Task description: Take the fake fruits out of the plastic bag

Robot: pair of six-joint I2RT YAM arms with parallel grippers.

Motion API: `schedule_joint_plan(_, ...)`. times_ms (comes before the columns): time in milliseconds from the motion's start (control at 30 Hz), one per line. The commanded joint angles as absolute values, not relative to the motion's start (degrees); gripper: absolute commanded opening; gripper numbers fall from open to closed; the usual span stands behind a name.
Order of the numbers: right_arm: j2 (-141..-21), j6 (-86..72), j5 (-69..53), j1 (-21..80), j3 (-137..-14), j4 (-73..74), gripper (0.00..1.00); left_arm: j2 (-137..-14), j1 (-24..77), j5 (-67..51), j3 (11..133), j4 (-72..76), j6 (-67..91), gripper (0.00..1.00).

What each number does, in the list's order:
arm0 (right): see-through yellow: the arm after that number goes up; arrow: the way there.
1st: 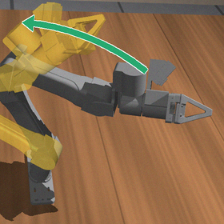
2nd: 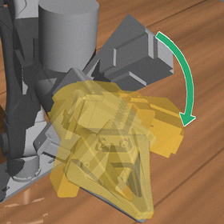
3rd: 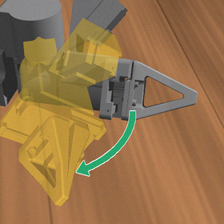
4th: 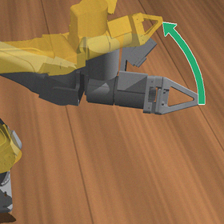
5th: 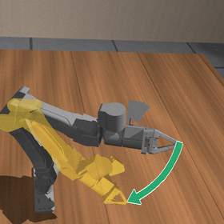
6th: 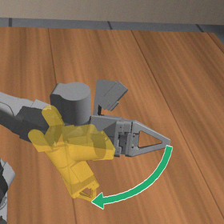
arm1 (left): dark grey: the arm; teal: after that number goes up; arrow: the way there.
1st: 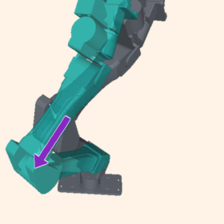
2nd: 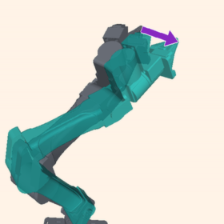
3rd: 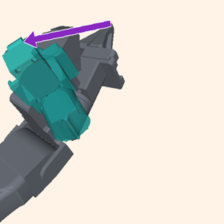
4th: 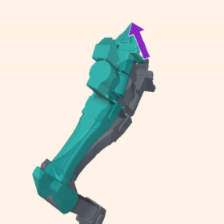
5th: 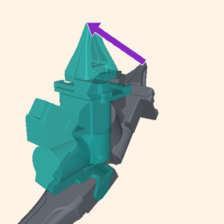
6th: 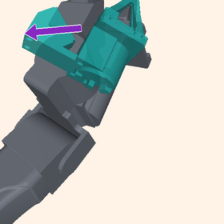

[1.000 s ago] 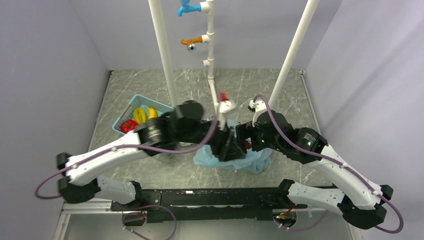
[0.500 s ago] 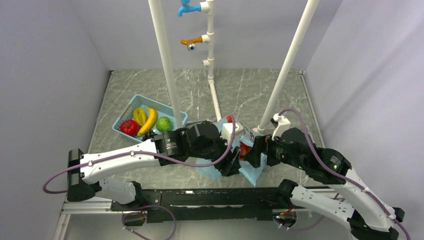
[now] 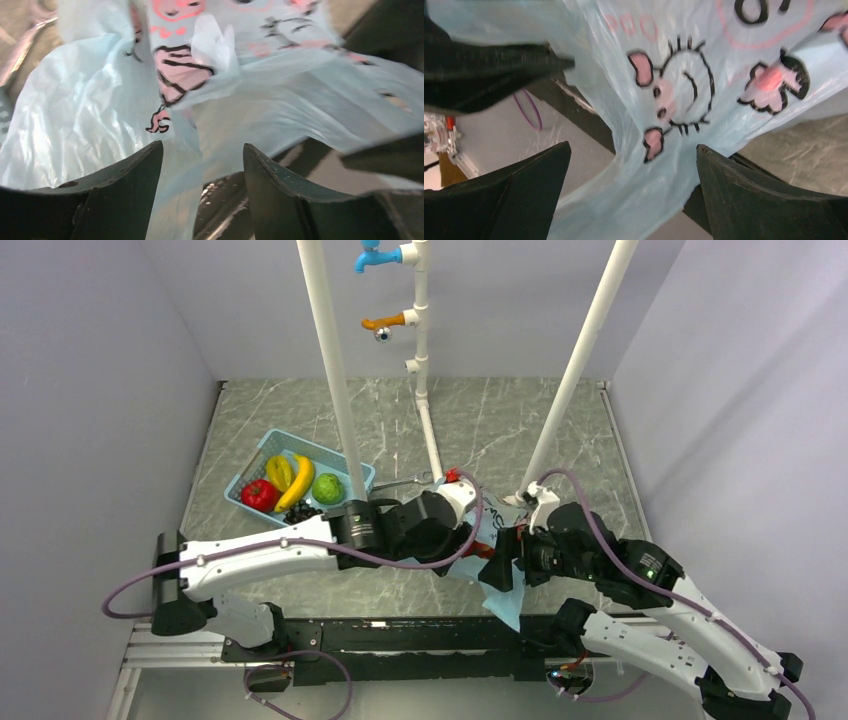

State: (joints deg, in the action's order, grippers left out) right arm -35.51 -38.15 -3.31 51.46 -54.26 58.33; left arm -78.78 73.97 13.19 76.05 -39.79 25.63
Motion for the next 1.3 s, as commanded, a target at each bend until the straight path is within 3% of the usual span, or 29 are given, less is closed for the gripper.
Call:
schedule_joint_plan(0,-35.0,-40.3,-7.9,51.6,-52.1,61.3,1.00,-84.1,73.0,29.8,81.2,-49.9,27.0,0.62)
schedule_joint_plan(100,-37.0,-42.8,-4.9,51.6,-50.3,64.5,0.99,-86.4,70.3,35.9,83.3,-52.9,29.3,0.53)
schedule_joint_plan(267,-38.9,-47.9,3.1,51.6,-48.7,64.8,0.87,-81.7,68.0,35.6,82.9,-49.0,29.0,0.54)
schedule_joint_plan(333,-37.9,-47.2,4.5,51.6,-49.4,63.6,0.86,-77.6,67.9,30.8,80.6,-45.4,27.6,0.58)
schedule_joint_plan(467,-37.7,-44.3,0.8,51.6,-47.8,57.3,0.94,-72.1,67.2,18.0,77.8,-40.6,27.3,0.77)
schedule_joint_plan(567,-37.9,-44.3,-2.9,51.6,-45.0,52.9,0.94,-68.5,67.2,10.5,77.0,-37.8,28.1,0.84)
schedule_joint_plan(667,-37.8,-44.1,-4.8,51.6,-43.3,50.7,0.80,-63.9,67.2,1.4,75.7,-32.4,28.1,0.85)
schedule_joint_plan(767,-37.1,-43.0,-5.0,51.6,-43.4,49.9,0.64,-60.9,67.2,-6.4,75.6,-28.1,29.3,0.77)
schedule_joint_plan(900,-36.4,-42.4,-4.2,51.6,-44.9,49.6,0.29,-59.5,67.4,-18.7,72.5,-18.4,32.6,0.65)
schedule_joint_plan(1000,-35.6,-42.6,-3.5,51.6,-45.7,49.2,0.10,-63.0,69.0,-20.3,73.0,-17.5,31.8,0.59)
schedule_joint_plan(1100,-34.4,-43.0,-2.2,51.6,-46.2,49.6,0.03,-69.0,71.4,-11.6,76.7,-25.4,28.3,0.52)
schedule_joint_plan(1267,-32.9,-43.0,-1.6,51.6,-46.9,51.0,0.00,-73.9,72.2,-0.4,72.4,-21.5,28.0,0.35)
